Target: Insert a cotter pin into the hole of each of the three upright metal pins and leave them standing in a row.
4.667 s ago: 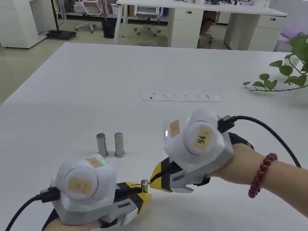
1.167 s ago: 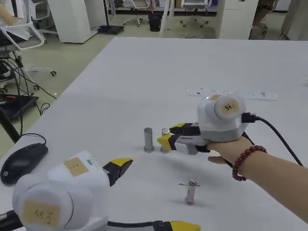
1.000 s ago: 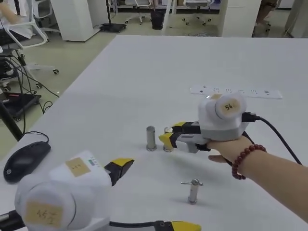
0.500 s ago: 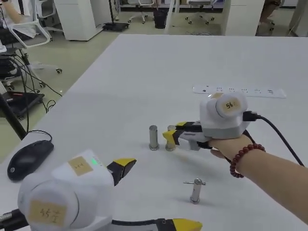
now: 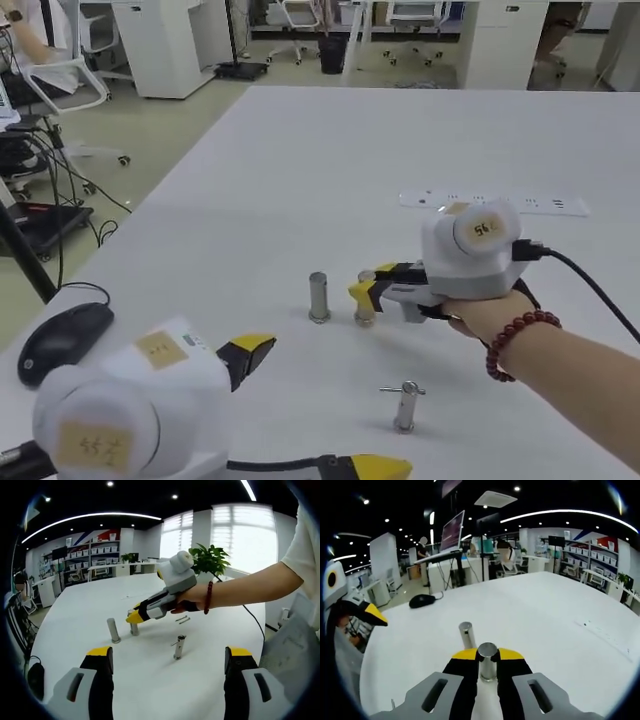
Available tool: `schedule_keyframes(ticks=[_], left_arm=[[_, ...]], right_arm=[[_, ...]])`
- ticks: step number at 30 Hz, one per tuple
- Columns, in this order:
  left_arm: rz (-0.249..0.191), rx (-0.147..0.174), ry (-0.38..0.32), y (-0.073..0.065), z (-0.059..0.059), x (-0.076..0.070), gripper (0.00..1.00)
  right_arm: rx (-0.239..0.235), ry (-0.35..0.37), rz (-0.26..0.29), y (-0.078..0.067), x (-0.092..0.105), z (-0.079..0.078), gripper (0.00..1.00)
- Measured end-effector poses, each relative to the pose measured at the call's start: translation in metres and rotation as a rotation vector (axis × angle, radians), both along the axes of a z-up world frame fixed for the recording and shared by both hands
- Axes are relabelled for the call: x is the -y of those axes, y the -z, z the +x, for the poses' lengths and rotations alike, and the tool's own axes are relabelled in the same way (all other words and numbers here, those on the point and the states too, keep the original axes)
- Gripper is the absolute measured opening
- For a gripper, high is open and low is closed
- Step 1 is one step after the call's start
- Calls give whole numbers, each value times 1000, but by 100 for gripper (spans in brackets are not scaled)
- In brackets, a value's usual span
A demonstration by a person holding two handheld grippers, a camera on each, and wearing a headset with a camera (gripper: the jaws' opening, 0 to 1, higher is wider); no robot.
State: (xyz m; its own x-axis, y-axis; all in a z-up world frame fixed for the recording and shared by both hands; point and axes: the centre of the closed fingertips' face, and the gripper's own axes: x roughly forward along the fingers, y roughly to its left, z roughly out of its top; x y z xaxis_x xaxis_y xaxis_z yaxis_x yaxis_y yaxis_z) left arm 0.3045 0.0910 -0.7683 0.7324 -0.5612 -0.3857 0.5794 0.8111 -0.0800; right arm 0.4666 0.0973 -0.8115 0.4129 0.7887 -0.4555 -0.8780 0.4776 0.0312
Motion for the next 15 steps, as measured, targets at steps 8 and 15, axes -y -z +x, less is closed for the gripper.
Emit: schedule_keyframes(ticks=[8,15], left_arm=[[-38,-9,-26,-4,-2,-3,91],[-43,-10,-31,-8,-5,-3,90]], right_arm=[[16,23,-23,-11,26,-9,13],[8,60,-26,-17,59,-19,13]])
